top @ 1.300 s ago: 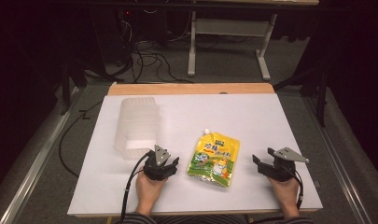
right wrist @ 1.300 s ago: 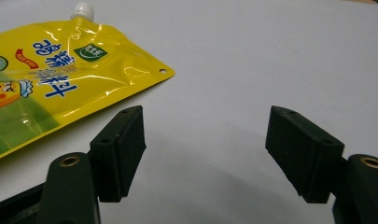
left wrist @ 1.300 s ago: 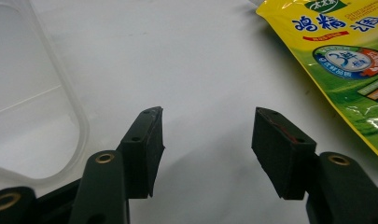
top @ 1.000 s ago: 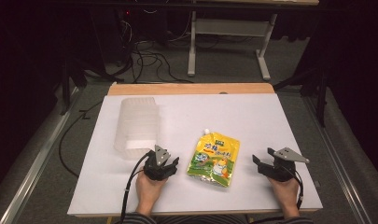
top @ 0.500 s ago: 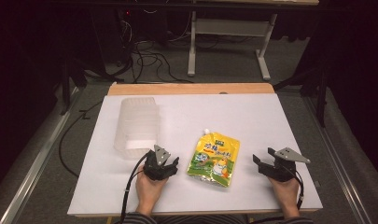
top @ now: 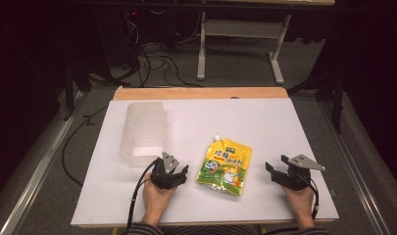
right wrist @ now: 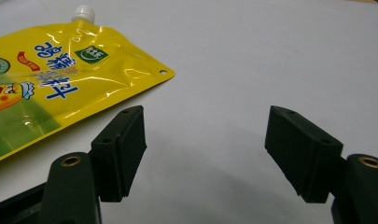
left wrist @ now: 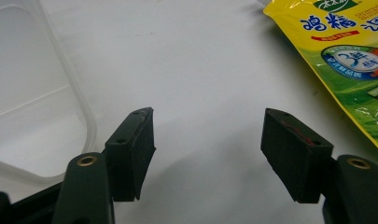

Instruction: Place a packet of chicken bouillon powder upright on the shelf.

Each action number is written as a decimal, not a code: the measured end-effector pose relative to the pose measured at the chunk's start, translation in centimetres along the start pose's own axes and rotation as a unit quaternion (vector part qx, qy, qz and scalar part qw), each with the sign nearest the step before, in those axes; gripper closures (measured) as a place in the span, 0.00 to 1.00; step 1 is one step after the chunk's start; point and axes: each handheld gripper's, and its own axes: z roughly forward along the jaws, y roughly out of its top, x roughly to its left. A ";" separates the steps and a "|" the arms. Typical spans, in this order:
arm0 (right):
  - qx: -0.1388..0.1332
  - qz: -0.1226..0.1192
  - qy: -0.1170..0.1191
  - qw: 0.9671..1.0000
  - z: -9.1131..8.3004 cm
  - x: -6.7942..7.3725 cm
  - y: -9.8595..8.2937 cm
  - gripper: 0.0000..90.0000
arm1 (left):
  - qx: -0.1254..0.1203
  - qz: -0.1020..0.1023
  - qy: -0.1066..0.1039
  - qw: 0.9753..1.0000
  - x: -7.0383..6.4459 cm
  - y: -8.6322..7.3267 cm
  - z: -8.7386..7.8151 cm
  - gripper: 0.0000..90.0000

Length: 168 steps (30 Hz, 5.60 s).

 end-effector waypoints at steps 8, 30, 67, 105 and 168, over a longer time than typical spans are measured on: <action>-0.001 -0.001 0.000 1.000 0.0 0.0 0.0 0.33 | 0.001 -0.006 -0.011 1.000 0.2 0.2 -0.1 0.39; -0.001 -0.007 -0.002 1.000 0.0 0.1 0.0 0.33 | 0.006 -0.027 -0.075 0.997 -0.2 2.5 -1.1 0.32; -0.001 -0.007 -0.004 1.000 0.0 0.1 0.0 0.34 | 0.138 -0.078 -0.163 0.974 -1.4 9.8 4.7 0.30; 0.004 -0.012 -0.005 1.000 0.1 0.2 0.0 0.34 | 0.231 -0.126 -0.242 0.934 -2.8 10.7 10.2 0.39; 0.006 -0.016 -0.009 1.000 0.2 0.3 0.0 0.34 | 0.099 0.037 -0.240 0.965 -3.6 16.2 0.4 0.99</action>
